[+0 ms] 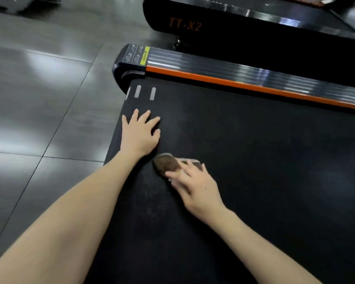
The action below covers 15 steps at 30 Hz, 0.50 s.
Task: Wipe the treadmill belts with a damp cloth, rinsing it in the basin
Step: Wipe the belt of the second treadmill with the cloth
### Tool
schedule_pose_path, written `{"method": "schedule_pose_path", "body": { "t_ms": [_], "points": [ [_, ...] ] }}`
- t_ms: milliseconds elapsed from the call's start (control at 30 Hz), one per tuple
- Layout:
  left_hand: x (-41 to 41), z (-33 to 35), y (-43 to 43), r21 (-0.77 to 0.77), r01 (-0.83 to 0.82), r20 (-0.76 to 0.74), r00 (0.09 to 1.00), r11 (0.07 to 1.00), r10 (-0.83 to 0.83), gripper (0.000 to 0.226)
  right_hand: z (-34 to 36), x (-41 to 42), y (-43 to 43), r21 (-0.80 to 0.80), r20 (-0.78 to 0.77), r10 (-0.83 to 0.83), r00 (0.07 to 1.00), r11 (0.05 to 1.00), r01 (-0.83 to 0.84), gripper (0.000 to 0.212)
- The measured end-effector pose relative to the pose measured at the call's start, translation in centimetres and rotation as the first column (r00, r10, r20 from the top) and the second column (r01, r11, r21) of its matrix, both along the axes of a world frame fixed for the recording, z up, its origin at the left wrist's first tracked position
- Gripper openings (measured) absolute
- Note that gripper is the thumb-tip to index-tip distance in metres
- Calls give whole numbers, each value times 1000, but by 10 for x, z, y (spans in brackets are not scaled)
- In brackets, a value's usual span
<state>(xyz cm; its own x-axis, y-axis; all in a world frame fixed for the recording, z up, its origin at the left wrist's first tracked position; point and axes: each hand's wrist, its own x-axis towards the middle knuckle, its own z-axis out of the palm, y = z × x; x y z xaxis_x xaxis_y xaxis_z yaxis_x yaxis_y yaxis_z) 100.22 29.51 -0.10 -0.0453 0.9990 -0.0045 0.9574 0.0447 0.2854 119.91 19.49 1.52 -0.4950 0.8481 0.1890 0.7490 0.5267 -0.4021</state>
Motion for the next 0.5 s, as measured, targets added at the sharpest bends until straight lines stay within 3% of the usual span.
{"method": "schedule_pose_path", "body": {
  "t_ms": [100,167,233,367,500],
  "points": [
    [4,2,-33,-51,27,-106,994,998,-32,50,-1,20,-64,-74,76,142,987,988,-137,36],
    [0,1,-68,-42,67,-117,991,997,-71,50,-1,27,-60,-56,209,200,957,980,-193,54],
    [-10,-1,-105,-23,81,-67,994,996,-83,54,1,18,-30,-52,295,150,944,989,-140,65],
    [-24,-8,-144,-68,65,-29,997,996,-67,65,1,-17,23,-178,256,-44,966,980,92,55],
    [-23,-8,-147,-38,30,14,999,999,-29,50,-1,-13,-30,-195,90,-5,996,981,23,47]
  ]
}}
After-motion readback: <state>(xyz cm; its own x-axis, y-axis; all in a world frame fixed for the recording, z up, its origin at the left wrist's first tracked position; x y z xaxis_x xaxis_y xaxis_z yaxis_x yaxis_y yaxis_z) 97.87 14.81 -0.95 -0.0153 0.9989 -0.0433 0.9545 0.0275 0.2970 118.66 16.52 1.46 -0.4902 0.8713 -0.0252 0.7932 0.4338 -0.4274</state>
